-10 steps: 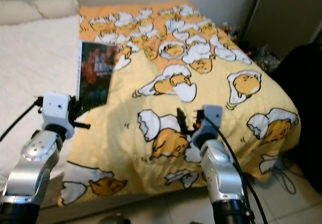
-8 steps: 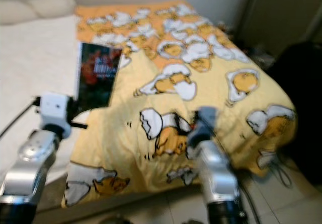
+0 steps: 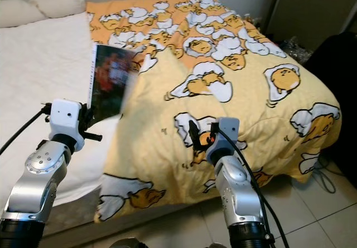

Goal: Clean up the room

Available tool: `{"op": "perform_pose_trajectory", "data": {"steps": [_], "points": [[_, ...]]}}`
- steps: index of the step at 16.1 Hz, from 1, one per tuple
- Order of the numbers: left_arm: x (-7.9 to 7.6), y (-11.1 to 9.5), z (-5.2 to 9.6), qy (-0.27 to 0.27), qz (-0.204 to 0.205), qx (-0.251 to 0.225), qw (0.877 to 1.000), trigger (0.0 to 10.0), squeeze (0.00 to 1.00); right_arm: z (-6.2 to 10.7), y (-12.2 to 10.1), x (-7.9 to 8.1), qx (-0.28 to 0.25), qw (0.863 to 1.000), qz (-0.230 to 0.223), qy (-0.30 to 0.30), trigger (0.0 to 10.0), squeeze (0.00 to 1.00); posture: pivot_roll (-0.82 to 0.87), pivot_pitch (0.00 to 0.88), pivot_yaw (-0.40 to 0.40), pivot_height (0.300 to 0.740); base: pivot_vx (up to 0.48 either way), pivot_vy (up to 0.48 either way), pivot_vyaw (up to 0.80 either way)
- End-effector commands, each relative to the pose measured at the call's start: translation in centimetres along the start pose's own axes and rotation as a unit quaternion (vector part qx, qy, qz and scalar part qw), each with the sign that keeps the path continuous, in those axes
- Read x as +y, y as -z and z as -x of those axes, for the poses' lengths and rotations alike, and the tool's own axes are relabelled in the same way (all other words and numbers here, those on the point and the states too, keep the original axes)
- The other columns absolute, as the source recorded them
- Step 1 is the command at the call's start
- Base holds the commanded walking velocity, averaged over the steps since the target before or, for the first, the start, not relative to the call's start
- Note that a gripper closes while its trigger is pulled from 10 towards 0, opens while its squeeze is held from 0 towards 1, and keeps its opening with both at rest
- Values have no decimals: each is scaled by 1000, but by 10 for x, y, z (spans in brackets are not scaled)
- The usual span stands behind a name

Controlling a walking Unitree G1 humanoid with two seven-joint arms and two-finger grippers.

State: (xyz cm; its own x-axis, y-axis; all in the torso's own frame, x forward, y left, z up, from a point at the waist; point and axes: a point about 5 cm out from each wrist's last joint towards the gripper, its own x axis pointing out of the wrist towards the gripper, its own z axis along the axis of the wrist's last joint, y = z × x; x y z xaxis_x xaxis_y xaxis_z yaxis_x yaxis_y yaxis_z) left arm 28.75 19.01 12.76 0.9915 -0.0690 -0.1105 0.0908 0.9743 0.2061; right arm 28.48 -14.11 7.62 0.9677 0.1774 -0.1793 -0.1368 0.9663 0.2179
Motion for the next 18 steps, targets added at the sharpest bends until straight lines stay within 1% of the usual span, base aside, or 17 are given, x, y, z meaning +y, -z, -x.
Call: {"op": "perform_pose_trajectory", "data": {"steps": [1, 6, 16, 18], "points": [[3, -8, -1, -8, -4, -18, 1000, 10000, 0, -1, -4, -2, -7, 1000, 2, 2, 10000, 0, 72, 0, 55, 740, 0, 360, 0], [4, -6, 0, -14, -1, -14, 1000, 10000, 0, -4, -6, 0, -5, 1000, 9, -6, 10000, 0, 73, 0, 46, 740, 0, 360, 0], [2, -10, -6, -11, -3, -21, 1000, 10000, 0, -8, -8, 0, -8, 1000, 5, -3, 10000, 0, 66, 0, 54, 740, 0, 379, 0], [3, -9, -5, -12, -2, -21, 1000, 10000, 0, -8, -8, 1, -7, 1000, 6, -4, 10000, 0, 66, 0, 53, 740, 0, 409, -419]]}}
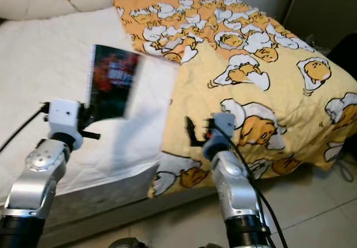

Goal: Clean up the room

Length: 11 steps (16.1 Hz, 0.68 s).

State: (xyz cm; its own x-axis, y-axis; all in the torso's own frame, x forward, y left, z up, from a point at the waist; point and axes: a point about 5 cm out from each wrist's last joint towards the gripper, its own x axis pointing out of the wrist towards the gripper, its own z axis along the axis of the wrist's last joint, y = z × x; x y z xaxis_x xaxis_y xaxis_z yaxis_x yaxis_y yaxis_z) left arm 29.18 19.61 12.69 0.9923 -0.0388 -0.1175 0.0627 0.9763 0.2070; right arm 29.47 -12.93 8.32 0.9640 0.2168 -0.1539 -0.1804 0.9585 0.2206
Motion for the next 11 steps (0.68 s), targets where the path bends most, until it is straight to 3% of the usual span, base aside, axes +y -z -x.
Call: {"op": "perform_pose_trajectory", "data": {"steps": [1, 11], "points": [[-4, -11, -1, 2, -3, -27, 1000, 10000, 0, 3, -1, -11, 1, 1000, 5, 17, 10000, 0, 67, 0, 51, 740, 0, 409, 0], [-5, -10, -1, -2, -3, -30, 1000, 10000, 0, -3, -5, -9, -2, 1000, 19, 6, 10000, 0, 72, 0, 34, 740, 0, 408, 0]]}}
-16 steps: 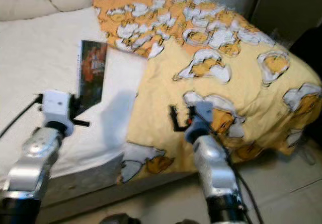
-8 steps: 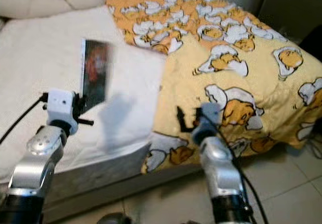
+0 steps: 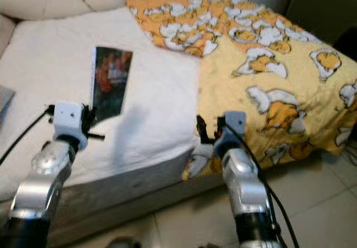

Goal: Clean up the room

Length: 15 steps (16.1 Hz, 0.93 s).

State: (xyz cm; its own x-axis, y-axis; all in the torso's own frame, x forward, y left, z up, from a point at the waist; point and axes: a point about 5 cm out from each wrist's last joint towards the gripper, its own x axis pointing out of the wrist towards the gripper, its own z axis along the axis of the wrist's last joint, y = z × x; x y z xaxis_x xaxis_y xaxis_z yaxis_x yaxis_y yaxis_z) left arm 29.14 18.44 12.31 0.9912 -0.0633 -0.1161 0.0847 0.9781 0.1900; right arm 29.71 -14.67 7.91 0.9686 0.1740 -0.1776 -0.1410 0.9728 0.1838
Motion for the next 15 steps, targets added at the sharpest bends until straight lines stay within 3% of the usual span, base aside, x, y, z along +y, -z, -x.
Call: {"op": "perform_pose_trajectory", "data": {"steps": [1, 6, 9, 15], "points": [[7, -11, 0, -14, -11, -27, 999, 10000, 0, -4, -5, 9, -10, 1000, 4, -17, 10000, 0, 73, 0, 32, 740, 0, 405, 0], [7, -9, 2, -16, -10, -28, 999, 10000, 0, -5, -4, 10, -8, 1000, 8, -25, 10000, 0, 85, 0, 20, 740, 0, 400, 0], [8, -9, 4, -24, 3, -31, 999, 10000, 0, -6, -3, 11, -6, 999, 11, -31, 10000, 0, 89, 0, 16, 740, 0, 0, 0], [5, -8, 5, -14, -13, -34, 999, 10000, 0, -5, -1, 13, -3, 999, 15, -42, 10000, 0, 81, 0, 19, 740, 42, 0, 0]]}}
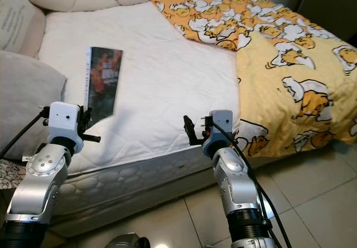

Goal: Clean up the room

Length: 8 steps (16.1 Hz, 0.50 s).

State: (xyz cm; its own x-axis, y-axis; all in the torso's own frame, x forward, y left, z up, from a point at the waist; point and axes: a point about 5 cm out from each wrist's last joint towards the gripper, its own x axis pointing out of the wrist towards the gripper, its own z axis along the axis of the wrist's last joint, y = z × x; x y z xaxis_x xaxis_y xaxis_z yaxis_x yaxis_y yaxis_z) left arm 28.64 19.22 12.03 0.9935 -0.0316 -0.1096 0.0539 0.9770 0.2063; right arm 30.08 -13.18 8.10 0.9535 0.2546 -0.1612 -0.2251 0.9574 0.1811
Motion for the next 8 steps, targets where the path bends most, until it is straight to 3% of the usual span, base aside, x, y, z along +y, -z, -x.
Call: {"op": "perform_pose_trajectory", "data": {"steps": [1, 8], "points": [[-1, -12, 0, 2, -6, -34, 999, 10000, 0, 1, -1, -1, -2, 1000, 7, 1, 10000, 0, 80, 0, 20, 740, 0, 0, 0], [-3, -13, -2, 6, -4, -32, 999, 10000, 0, 3, 1, -3, 1, 1000, 8, 10, 10000, 0, 72, 0, 30, 740, 69, 0, 0]]}}
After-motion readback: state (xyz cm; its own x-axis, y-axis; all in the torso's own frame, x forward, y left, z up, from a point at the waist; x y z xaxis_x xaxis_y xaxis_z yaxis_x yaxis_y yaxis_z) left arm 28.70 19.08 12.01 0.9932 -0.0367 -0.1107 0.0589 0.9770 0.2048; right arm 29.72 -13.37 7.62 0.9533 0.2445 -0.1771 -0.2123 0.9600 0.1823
